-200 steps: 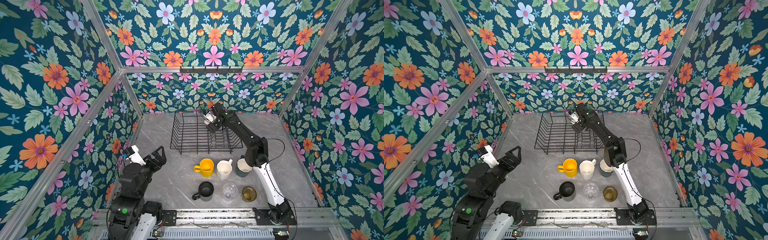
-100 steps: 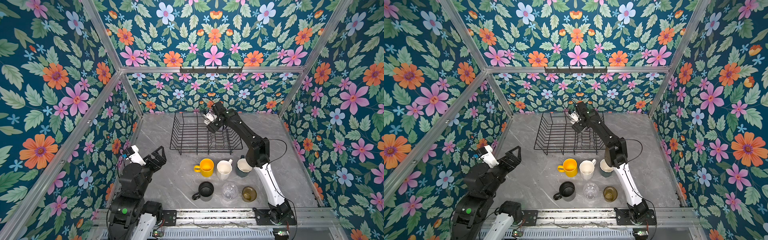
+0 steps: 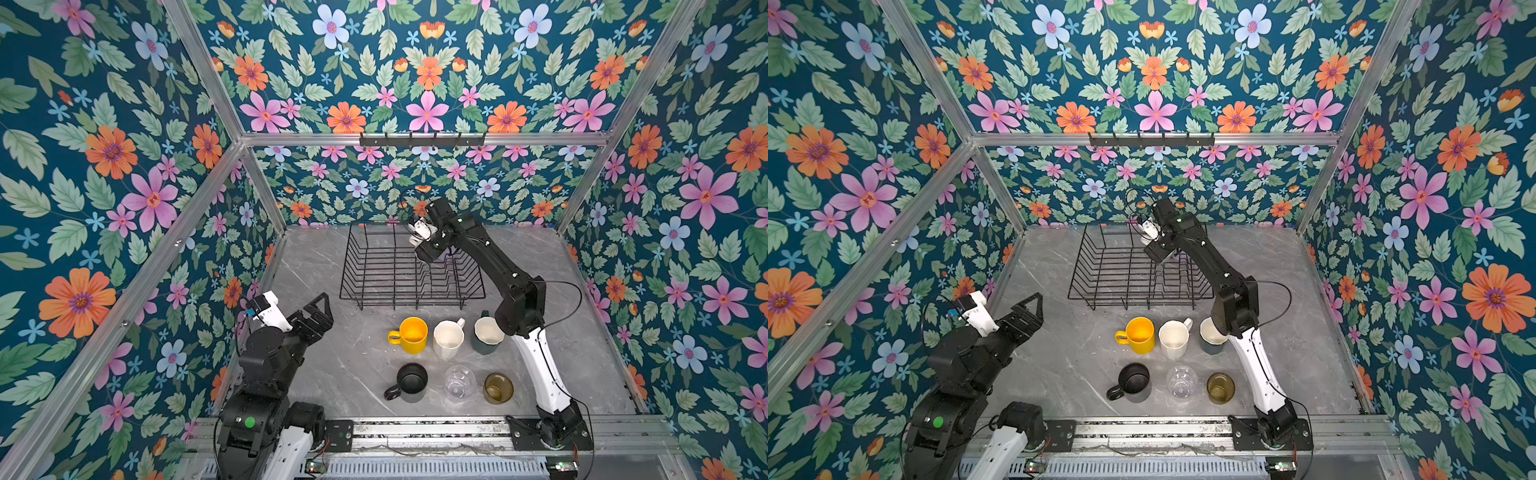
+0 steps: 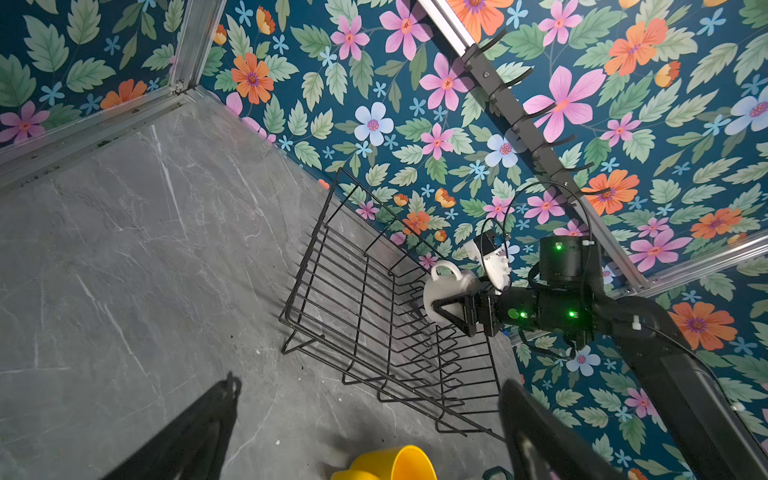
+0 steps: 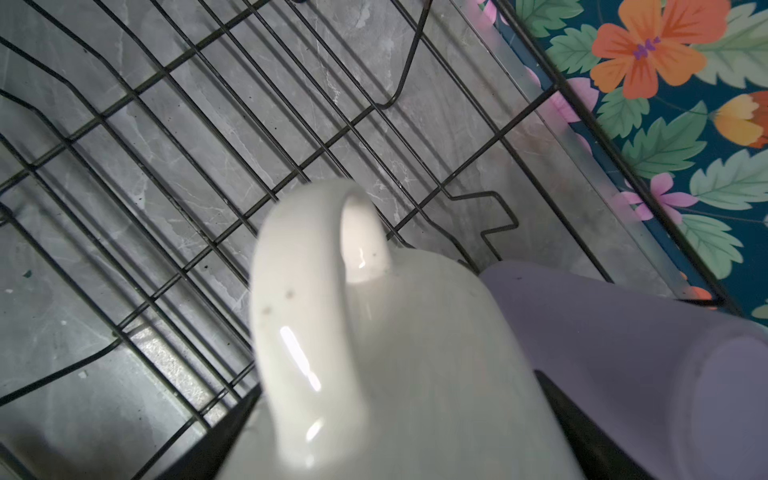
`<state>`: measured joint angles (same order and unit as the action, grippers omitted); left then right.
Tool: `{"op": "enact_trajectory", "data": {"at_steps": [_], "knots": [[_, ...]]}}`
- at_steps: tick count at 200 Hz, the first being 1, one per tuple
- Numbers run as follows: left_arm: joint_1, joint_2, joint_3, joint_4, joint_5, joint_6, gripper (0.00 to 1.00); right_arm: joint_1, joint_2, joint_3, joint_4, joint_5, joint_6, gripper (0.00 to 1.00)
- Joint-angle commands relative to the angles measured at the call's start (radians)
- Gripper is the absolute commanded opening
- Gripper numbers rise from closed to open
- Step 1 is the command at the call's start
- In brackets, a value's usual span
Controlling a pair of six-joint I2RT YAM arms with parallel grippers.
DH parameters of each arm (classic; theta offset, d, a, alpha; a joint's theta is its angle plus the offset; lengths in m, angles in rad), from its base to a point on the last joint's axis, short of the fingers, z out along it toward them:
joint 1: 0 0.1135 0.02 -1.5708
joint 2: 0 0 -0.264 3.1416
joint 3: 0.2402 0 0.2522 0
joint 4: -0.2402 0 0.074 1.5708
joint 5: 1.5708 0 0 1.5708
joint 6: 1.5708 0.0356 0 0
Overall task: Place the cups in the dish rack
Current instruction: 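Open the right gripper to release the white mug in the rack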
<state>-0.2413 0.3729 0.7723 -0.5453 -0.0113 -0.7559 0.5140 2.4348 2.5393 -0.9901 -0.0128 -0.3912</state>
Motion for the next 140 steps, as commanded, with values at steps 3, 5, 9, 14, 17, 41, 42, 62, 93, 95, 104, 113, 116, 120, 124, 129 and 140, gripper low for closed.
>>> {"op": "enact_trajectory", "data": {"at_steps": [3, 5, 9, 14, 17, 41, 42, 62, 93, 95, 104, 113, 116, 120, 124, 129, 140], "knots": [[0.0, -0.003, -0.001, 0.039, 0.005, 0.0, 1.0, 0.002, -0.023, 0.001, 0.002, -0.025, 0.014, 0.46], [0.001, -0.003, 0.0, 0.039, 0.006, 0.0, 1.0, 0.003, -0.023, -0.001, 0.001, -0.025, 0.015, 0.46], [0.0, -0.003, 0.0, 0.039, 0.005, 0.0, 1.0, 0.004, -0.023, -0.002, -0.001, -0.027, 0.015, 0.46], [0.0, -0.004, 0.0, 0.038, 0.005, -0.001, 1.0, 0.003, -0.023, -0.005, -0.002, -0.028, 0.015, 0.46], [0.0, -0.004, 0.0, 0.038, 0.005, -0.001, 1.0, 0.003, -0.023, -0.007, -0.002, -0.029, 0.015, 0.46], [0.0, -0.005, 0.003, 0.038, 0.005, 0.0, 1.0, 0.01, -0.023, -0.028, -0.001, -0.037, 0.013, 0.45], [0.0, -0.005, 0.003, 0.038, 0.005, 0.0, 1.0, 0.01, -0.023, -0.029, -0.001, -0.036, 0.013, 0.45], [0.0, -0.004, 0.004, 0.039, 0.005, -0.002, 1.0, 0.014, -0.013, -0.04, 0.002, -0.034, 0.01, 0.45], [0.001, 0.0, 0.005, 0.039, 0.004, 0.001, 1.0, 0.016, 0.01, -0.04, 0.004, -0.036, 0.011, 0.46], [0.001, 0.0, 0.005, 0.039, 0.004, 0.001, 1.0, 0.016, 0.012, -0.04, 0.005, -0.037, 0.011, 0.46], [0.0, 0.001, 0.005, 0.039, 0.003, 0.001, 1.0, 0.016, 0.021, -0.039, 0.006, -0.037, 0.012, 0.46], [0.0, 0.003, 0.004, 0.039, 0.003, 0.002, 1.0, 0.016, 0.029, -0.039, 0.009, -0.038, 0.012, 0.47], [-0.001, 0.004, 0.005, 0.039, 0.002, 0.001, 1.0, 0.015, 0.033, -0.039, 0.008, -0.039, 0.011, 0.47], [0.0, 0.004, 0.004, 0.039, 0.003, 0.002, 1.0, 0.016, 0.037, -0.037, 0.008, -0.038, 0.012, 0.47], [0.0, 0.006, 0.005, 0.039, 0.003, 0.003, 1.0, 0.017, 0.041, -0.037, 0.009, -0.038, 0.012, 0.47], [0.0, 0.006, 0.006, 0.039, 0.004, 0.003, 1.0, 0.016, 0.046, -0.034, 0.01, -0.038, 0.014, 0.47], [0.001, 0.009, 0.005, 0.041, 0.002, 0.004, 1.0, 0.016, 0.056, -0.031, 0.011, -0.036, 0.016, 0.48]]}}
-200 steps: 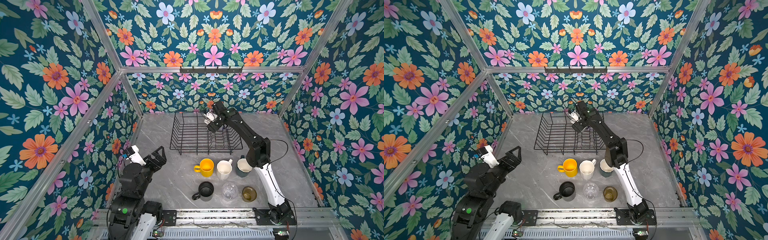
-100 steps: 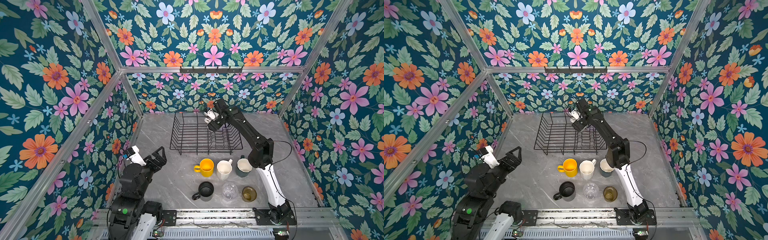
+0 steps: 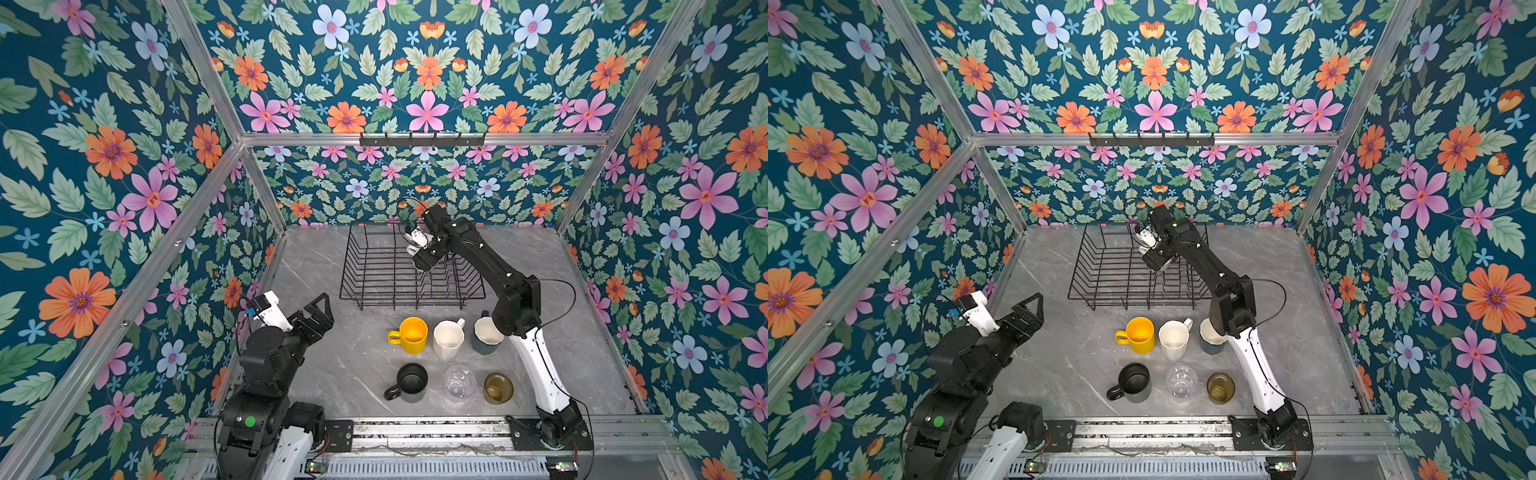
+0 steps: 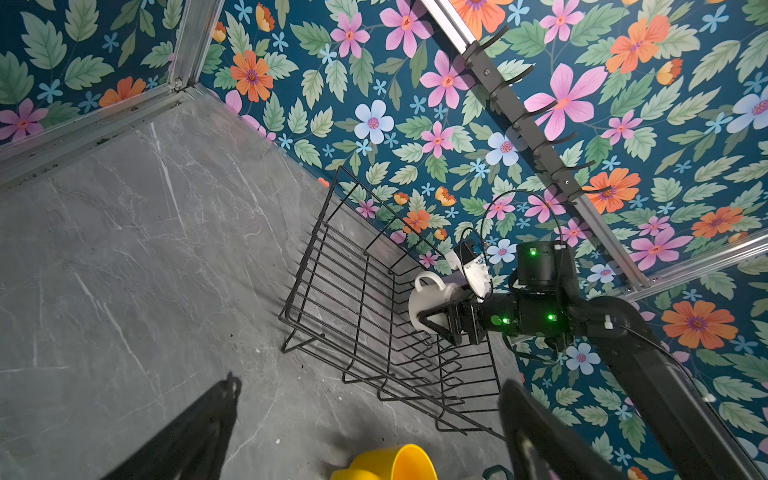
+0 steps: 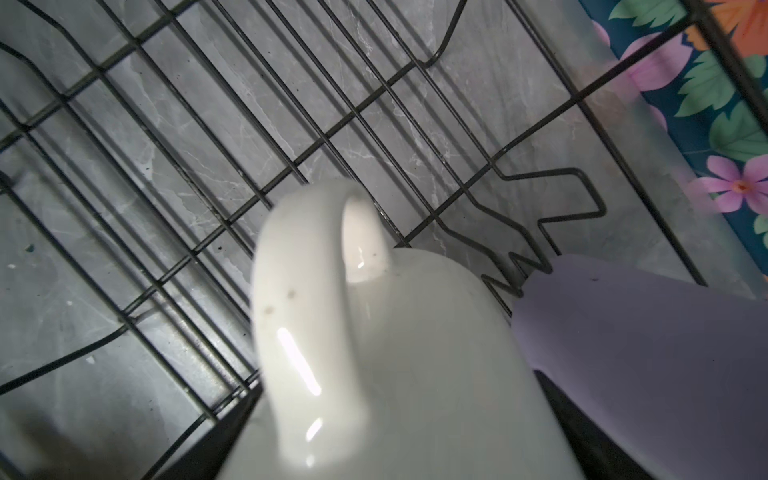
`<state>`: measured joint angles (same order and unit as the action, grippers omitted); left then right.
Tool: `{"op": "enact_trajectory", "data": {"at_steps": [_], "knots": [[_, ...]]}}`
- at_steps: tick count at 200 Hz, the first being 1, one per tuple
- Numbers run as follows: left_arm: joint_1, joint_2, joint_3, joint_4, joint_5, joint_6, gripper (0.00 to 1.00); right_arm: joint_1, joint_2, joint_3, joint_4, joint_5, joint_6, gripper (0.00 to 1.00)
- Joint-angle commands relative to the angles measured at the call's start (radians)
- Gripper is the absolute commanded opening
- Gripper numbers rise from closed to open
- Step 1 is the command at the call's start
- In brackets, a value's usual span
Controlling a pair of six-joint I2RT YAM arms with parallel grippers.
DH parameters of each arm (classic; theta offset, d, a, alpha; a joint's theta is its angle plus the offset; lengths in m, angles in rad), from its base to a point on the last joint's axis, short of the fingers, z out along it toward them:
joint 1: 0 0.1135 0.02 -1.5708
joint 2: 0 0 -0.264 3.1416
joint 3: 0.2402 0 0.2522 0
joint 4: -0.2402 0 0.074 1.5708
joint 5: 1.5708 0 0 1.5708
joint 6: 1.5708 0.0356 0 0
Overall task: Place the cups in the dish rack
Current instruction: 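Open the right gripper to release the white mug in the rack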
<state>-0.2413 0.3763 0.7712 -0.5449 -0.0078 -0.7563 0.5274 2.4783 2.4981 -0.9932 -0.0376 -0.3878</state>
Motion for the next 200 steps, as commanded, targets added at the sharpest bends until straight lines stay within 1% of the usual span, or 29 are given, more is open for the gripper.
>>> {"op": "enact_trajectory", "data": {"at_steps": [1, 14, 34, 62, 86, 147, 200], "knots": [[0.001, 0.006, 0.007, 0.04, -0.001, 0.005, 1.0, 0.003, 0.014, 0.011, 0.014, -0.012, 0.013, 0.48], [0.0, 0.007, 0.008, 0.04, -0.002, 0.005, 1.0, 0.003, 0.026, 0.015, 0.016, -0.017, 0.015, 0.49], [0.0, 0.01, 0.008, 0.042, -0.001, 0.005, 1.0, 0.003, 0.041, 0.018, 0.022, -0.015, 0.017, 0.54], [0.001, 0.015, 0.007, 0.043, 0.0, 0.006, 1.0, 0.003, 0.063, 0.029, 0.024, -0.015, 0.022, 0.72], [0.0, 0.015, 0.007, 0.044, -0.001, 0.008, 1.0, 0.003, 0.073, 0.03, 0.027, -0.013, 0.024, 0.81], [0.0, 0.012, 0.005, 0.04, -0.003, 0.008, 1.0, 0.003, 0.072, 0.029, 0.025, -0.014, 0.025, 0.92], [0.0, 0.004, 0.008, 0.03, -0.006, 0.009, 1.0, 0.003, 0.063, 0.026, 0.02, -0.016, 0.032, 0.94]]}}
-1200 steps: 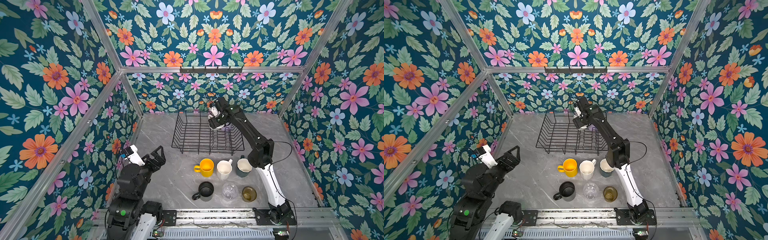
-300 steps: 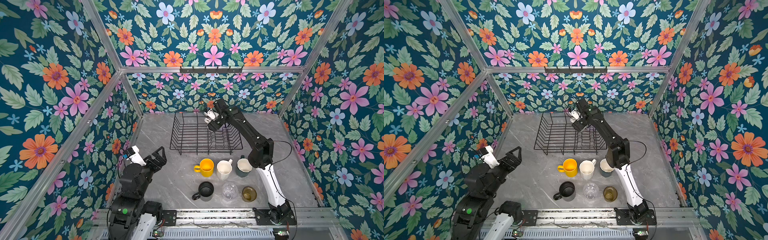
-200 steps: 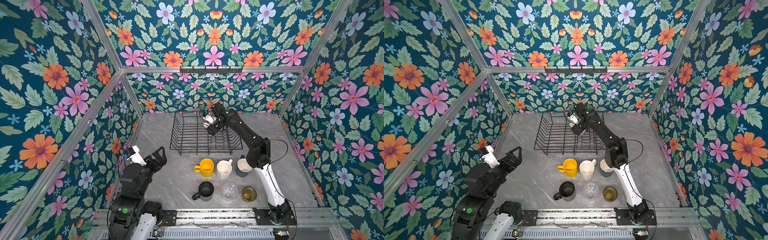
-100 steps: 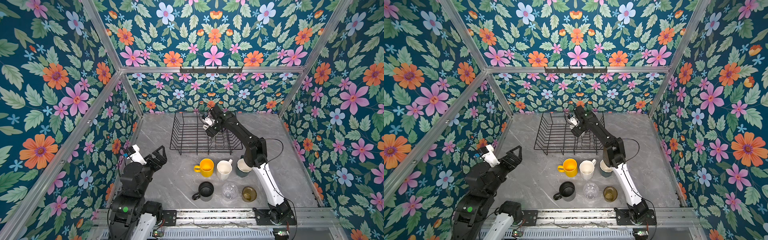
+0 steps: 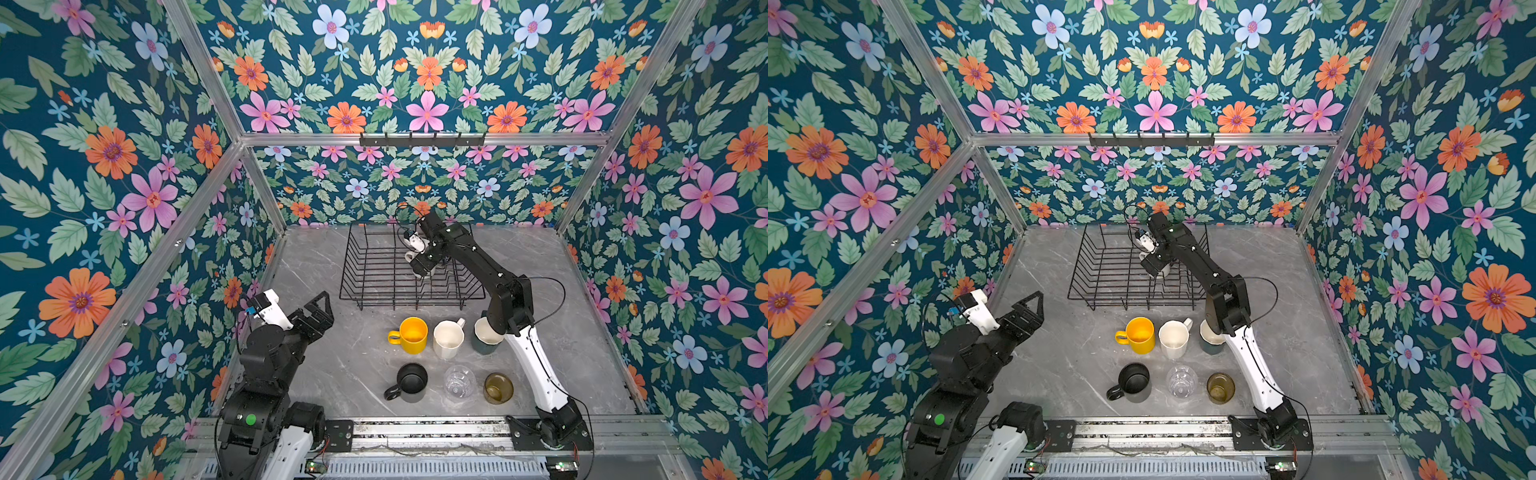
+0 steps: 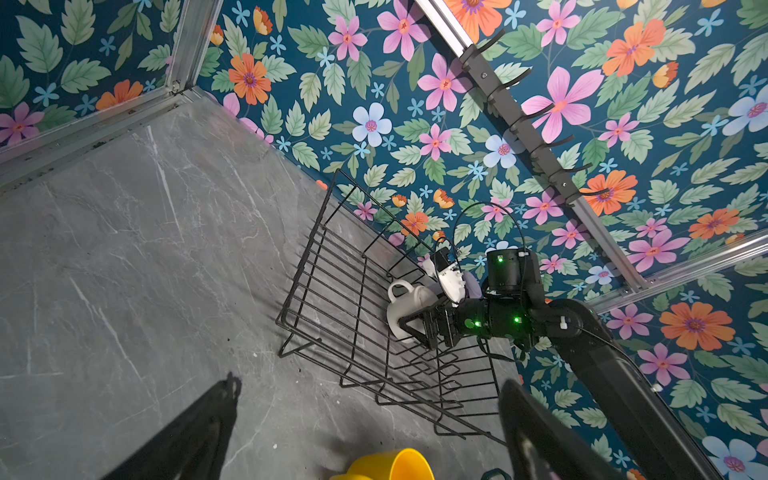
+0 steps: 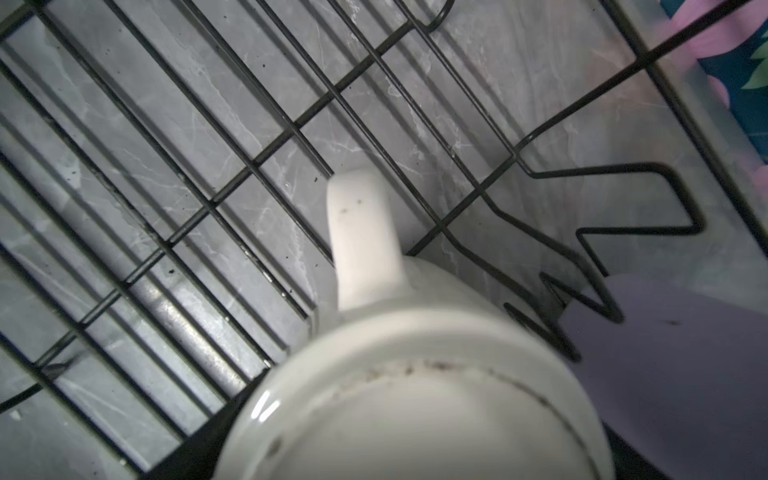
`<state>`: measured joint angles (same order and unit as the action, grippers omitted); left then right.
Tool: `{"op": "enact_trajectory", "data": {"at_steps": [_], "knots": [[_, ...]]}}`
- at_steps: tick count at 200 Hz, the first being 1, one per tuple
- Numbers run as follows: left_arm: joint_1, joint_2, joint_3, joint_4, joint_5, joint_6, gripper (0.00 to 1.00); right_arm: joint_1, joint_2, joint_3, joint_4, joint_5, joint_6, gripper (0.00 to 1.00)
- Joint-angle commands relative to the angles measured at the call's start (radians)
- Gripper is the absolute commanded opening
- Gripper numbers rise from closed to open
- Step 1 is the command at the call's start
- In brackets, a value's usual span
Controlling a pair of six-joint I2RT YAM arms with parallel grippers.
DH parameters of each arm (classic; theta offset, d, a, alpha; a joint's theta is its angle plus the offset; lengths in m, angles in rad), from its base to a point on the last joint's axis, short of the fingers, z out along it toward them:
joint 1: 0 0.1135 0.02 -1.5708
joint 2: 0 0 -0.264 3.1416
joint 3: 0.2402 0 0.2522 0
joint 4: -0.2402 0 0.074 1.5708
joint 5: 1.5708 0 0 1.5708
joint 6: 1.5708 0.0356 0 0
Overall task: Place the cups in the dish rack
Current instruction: 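Open the right gripper to release the white mug in the rack, then raise the right gripper from the rack while the left gripper reaches toward the yellow mug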
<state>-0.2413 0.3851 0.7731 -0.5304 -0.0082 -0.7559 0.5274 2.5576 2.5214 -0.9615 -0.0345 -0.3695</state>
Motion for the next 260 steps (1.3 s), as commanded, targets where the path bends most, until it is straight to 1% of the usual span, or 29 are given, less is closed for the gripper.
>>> {"op": "enact_trajectory", "data": {"at_steps": [1, 50, 69, 91, 108, 130, 177, 197, 218, 239, 242, 248, 260], "knots": [[0.0, -0.005, 0.006, 0.014, -0.006, 0.009, 1.0, 0.003, -0.017, 0.002, -0.012, -0.019, 0.013, 0.94], [0.0, -0.012, 0.006, 0.005, -0.009, 0.004, 1.0, 0.004, -0.07, 0.002, -0.022, -0.028, 0.045, 0.94], [0.001, -0.018, 0.001, 0.003, -0.01, 0.001, 1.0, 0.004, -0.108, -0.005, -0.029, -0.028, 0.079, 0.94], [0.0, -0.025, -0.003, -0.003, -0.014, 0.0, 1.0, 0.005, -0.174, -0.055, -0.026, -0.046, 0.126, 0.94], [0.0, -0.028, -0.002, -0.011, -0.016, 0.001, 1.0, 0.005, -0.244, -0.126, -0.008, -0.059, 0.176, 0.94], [0.0, -0.028, -0.004, -0.019, -0.009, 0.0, 1.0, 0.004, -0.356, -0.256, 0.037, -0.079, 0.245, 0.93], [-0.001, -0.03, -0.014, -0.026, 0.014, 0.008, 0.99, 0.004, -0.62, -0.588, 0.137, -0.109, 0.362, 0.92], [0.0, -0.014, -0.012, -0.027, 0.043, 0.029, 0.99, 0.004, -0.723, -0.716, 0.166, -0.114, 0.403, 0.92], [0.0, 0.027, -0.001, -0.035, 0.102, 0.063, 0.99, 0.004, -0.823, -0.838, 0.208, -0.123, 0.438, 0.92], [0.0, 0.086, 0.009, -0.043, 0.188, 0.109, 0.97, 0.004, -0.891, -0.917, 0.224, -0.128, 0.464, 0.93], [0.0, 0.095, 0.009, -0.043, 0.203, 0.117, 0.96, 0.005, -0.925, -0.926, 0.227, -0.128, 0.468, 0.93], [-0.001, 0.116, 0.015, -0.046, 0.228, 0.132, 0.95, 0.003, -0.946, -0.942, 0.228, -0.134, 0.474, 0.94], [0.0, 0.162, 0.026, -0.05, 0.305, 0.16, 0.92, 0.004, -0.981, -0.972, 0.231, -0.143, 0.482, 0.94]]}}
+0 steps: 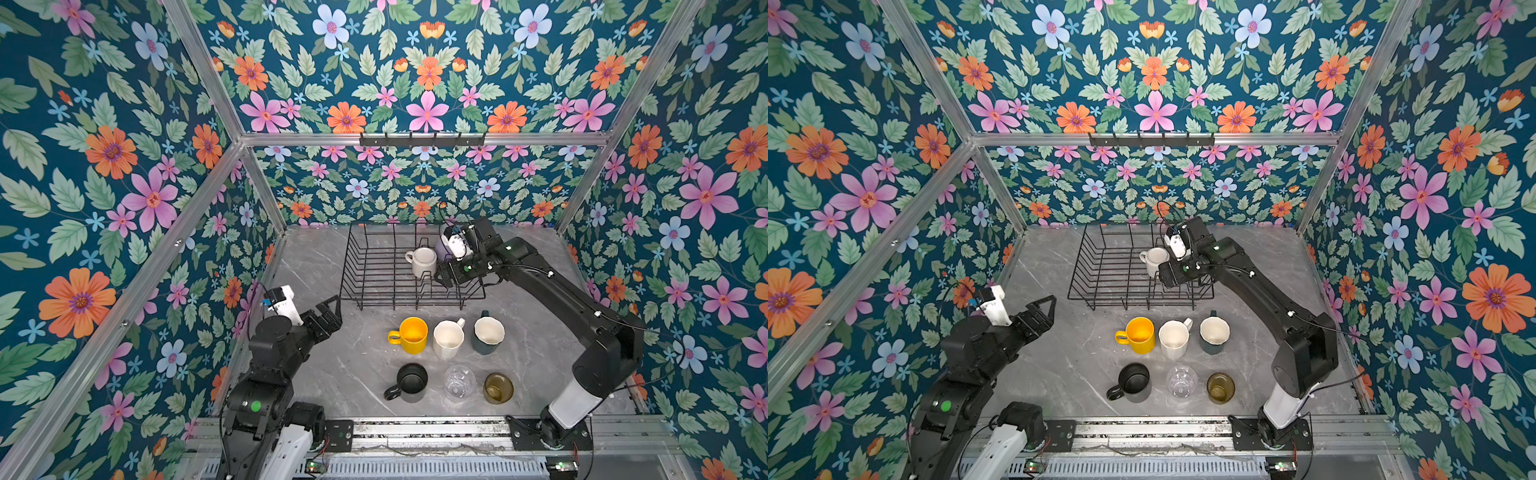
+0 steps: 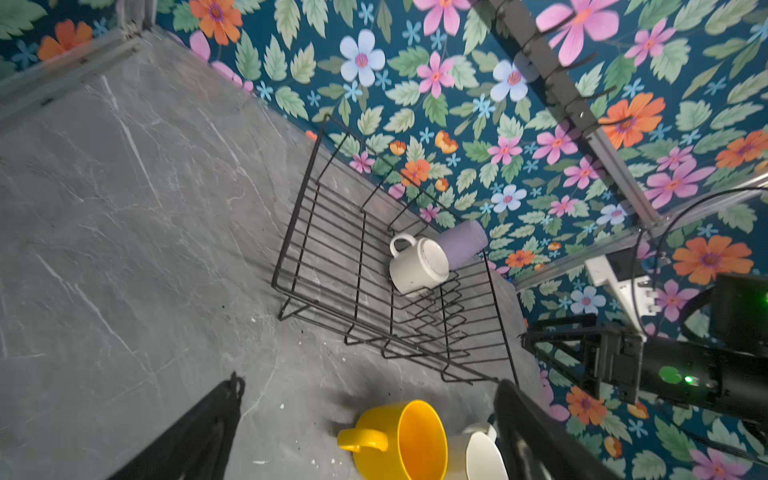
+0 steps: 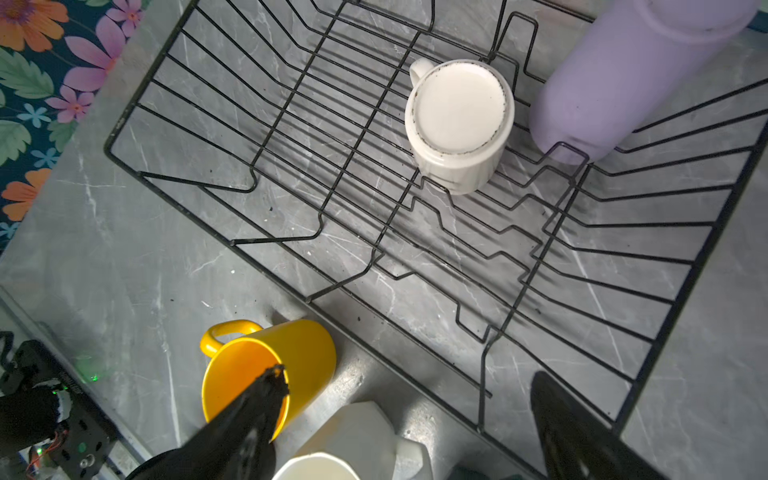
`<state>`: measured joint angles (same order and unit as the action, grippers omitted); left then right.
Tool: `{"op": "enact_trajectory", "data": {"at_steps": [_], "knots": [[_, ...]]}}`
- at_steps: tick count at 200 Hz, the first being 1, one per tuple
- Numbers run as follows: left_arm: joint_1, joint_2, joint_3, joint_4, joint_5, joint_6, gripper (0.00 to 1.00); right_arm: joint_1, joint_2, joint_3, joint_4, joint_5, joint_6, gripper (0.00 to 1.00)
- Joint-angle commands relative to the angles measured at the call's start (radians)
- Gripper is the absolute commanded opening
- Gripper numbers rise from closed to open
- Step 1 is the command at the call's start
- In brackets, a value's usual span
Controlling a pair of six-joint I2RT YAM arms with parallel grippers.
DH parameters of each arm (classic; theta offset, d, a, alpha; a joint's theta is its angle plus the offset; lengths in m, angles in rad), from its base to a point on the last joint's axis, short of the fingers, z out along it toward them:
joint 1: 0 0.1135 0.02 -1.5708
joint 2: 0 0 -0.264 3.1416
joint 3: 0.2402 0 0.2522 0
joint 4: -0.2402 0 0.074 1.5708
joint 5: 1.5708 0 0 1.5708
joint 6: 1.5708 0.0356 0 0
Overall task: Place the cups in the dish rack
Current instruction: 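Raise the right gripper from the rack while the left gripper reaches toward the yellow mug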
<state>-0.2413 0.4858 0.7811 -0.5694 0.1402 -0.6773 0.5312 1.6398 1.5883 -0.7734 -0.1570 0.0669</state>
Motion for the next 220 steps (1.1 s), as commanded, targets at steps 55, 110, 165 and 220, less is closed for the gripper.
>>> {"op": "enact_trajectory", "data": {"at_steps": [55, 110, 165, 220], "knots": [[-0.001, 0.191, 0.067, -0.095, 0.293, 0.212, 0.8, -0.01, -0.165, -0.109, 0.072, -0.023, 0.078, 0.95], [-0.017, 0.241, 0.069, -0.112, 0.341, 0.257, 0.75, -0.011, -0.139, -0.085, 0.081, -0.055, 0.087, 0.95], [-0.096, 0.266, 0.065, -0.087, 0.275, 0.233, 0.73, -0.013, -0.118, -0.068, 0.083, -0.061, 0.092, 0.95], [-0.328, 0.343, 0.093, -0.074, 0.042, 0.175, 0.69, -0.012, -0.125, -0.086, 0.085, -0.055, 0.094, 0.96]]}}
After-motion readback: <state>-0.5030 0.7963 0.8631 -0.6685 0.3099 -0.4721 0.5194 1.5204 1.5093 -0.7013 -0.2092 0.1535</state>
